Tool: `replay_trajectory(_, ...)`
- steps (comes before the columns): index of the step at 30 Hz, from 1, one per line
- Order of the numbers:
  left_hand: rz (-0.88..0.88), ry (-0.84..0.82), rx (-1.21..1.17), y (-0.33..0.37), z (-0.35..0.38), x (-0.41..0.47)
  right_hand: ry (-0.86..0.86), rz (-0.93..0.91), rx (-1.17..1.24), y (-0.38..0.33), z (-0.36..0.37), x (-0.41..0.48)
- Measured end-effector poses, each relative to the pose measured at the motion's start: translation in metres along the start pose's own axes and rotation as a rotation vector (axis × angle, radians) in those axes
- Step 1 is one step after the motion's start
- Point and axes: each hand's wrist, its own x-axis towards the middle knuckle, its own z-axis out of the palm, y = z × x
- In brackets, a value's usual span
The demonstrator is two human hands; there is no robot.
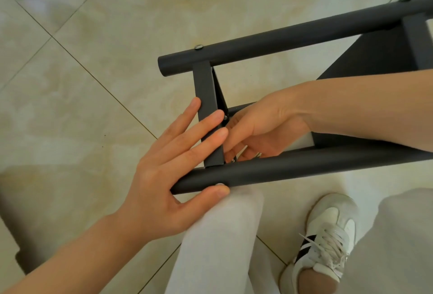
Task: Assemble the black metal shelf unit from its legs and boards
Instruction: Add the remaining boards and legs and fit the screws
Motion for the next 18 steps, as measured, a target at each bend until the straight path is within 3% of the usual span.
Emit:
replay_trajectory(5,0.000,0.010,-0.008,0.001,0.001,0.000,-0.050,0.027,0.007,-0.003,-0.005,0.000)
replay_trajectory(9,-0.004,0.024,-0.016,0.000,0.001,-0.001,-0.240,0.126,-0.033,-0.014,-0.010,-0.002)
replay_trajectory(14,-0.006,0.026,-0.020,0.000,0.002,0.000,-0.193,0.209,-0.036,-0.011,-0.006,0.005)
replay_trajectory(18,0.000,0.036,-0.012,0.000,0.001,0.000,-0.178,0.172,0.012,-0.011,-0.004,0.006)
